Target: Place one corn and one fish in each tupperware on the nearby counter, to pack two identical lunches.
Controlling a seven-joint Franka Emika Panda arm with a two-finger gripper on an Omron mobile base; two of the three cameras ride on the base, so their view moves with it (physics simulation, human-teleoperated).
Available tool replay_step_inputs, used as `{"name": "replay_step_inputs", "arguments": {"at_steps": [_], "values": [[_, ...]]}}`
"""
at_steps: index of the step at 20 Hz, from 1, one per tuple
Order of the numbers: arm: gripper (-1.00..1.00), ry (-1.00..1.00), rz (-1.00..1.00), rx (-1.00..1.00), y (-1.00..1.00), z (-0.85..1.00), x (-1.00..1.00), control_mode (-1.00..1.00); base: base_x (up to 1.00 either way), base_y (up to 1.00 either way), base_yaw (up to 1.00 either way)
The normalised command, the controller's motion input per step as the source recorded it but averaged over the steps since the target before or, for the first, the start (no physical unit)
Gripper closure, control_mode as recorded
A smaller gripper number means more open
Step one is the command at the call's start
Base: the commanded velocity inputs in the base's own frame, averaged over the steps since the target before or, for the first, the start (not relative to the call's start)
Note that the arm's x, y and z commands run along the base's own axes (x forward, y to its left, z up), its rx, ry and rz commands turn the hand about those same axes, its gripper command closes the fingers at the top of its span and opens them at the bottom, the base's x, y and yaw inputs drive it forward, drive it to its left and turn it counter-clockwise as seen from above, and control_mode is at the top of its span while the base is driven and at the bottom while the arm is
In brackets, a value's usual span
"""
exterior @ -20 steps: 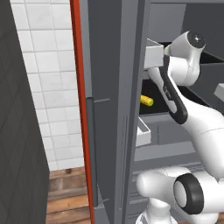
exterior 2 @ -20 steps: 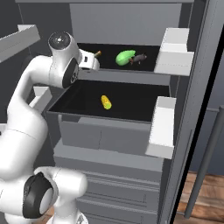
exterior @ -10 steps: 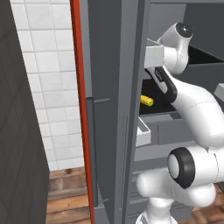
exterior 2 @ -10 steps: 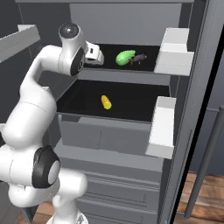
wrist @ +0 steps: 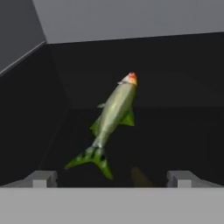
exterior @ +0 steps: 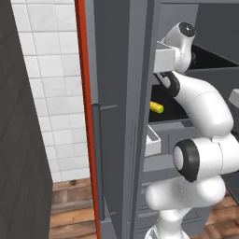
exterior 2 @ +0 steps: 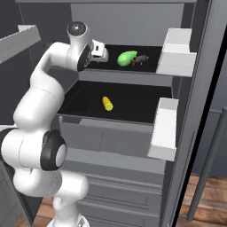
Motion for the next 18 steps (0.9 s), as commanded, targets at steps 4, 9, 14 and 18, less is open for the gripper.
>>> {"name": "replay_step_inputs", "arguments": {"at_steps": [4, 9, 14, 18], "values": [[-1.0, 0.0, 0.0, 0.0, 0.0, -0.17, 0.47, -1.0, 0.0, 0.0, 0.0], [-1.0, 0.0, 0.0, 0.0, 0.0, -0.08, 0.51, -1.0, 0.0, 0.0, 0.0], [-1.0, 0.0, 0.0, 0.0, 0.0, -0.04, 0.51, -1.0, 0.0, 0.0, 0.0], [-1.0, 0.0, 0.0, 0.0, 0.0, -0.11, 0.43, -1.0, 0.0, 0.0, 0.0]]}}
